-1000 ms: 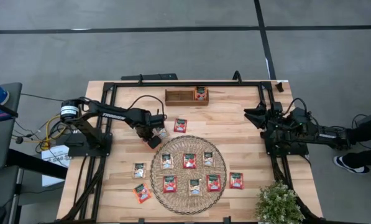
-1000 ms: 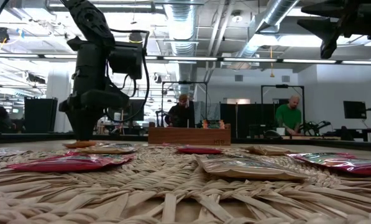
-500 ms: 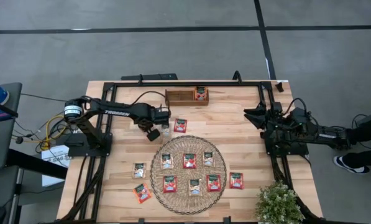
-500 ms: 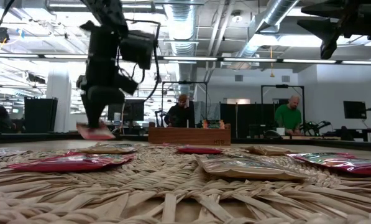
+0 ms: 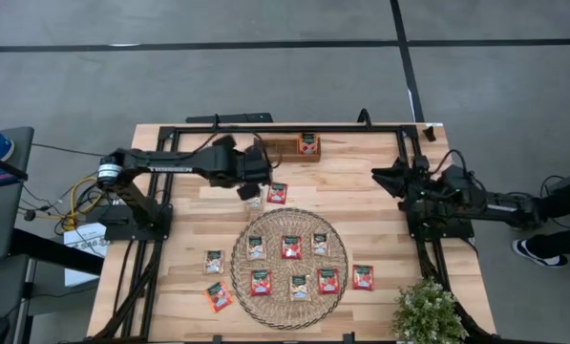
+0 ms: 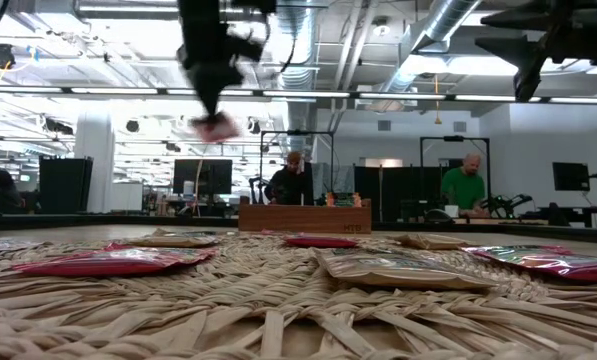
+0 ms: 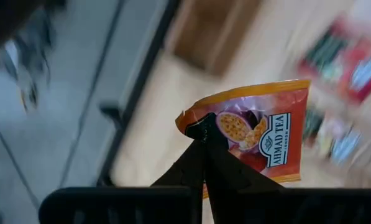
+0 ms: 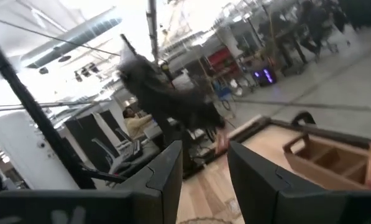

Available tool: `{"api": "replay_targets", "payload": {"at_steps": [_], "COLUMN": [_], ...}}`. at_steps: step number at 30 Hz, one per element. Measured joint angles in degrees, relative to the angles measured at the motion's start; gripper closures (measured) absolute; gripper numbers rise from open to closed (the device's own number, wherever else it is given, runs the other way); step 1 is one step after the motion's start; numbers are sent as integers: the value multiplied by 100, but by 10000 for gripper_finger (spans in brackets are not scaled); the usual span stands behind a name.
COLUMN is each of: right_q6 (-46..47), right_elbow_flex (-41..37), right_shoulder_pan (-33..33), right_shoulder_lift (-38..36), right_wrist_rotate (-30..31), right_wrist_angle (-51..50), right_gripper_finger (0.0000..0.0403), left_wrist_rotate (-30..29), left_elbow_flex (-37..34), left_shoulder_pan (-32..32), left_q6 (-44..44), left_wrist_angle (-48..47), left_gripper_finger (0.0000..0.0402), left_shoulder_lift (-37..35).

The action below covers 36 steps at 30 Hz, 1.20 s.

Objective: Pick & Place Tea
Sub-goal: Put the orange tea bag into the right section of the wooden organizer

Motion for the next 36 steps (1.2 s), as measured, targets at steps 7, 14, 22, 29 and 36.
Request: {"api": "replay_targets", "payload": {"at_steps": [7, 14, 22, 29, 36], "right_q6": [263, 28, -708, -1649, -2226], "right_elbow_flex": [0, 510, 1806, 2902, 3584], "right_shoulder_pan": [0, -167, -523, -918, -1230], "right_shoulder_lift": [1021, 2223, 3786, 5026, 5960], "right_wrist_rotate": [77, 71, 32, -222, -939], "right_wrist_angle": [295, 608, 421, -62, -88], "right_gripper_finger": [282, 282, 282, 270, 222], "left_wrist_rotate": [-172, -172, -432, -559, -532], "left_elbow_flex": [726, 782, 779, 777, 777], "left_shoulder_pan": [-224, -270, -334, -406, -408], "left_q6": [2198, 3858, 4365, 4479, 4471], "left_wrist_angle": [1924, 3439, 3660, 3727, 3972], "left_gripper_finger": [401, 401, 401, 401, 401], "left_shoulder_lift": [-10, 95, 477, 633, 612]}}
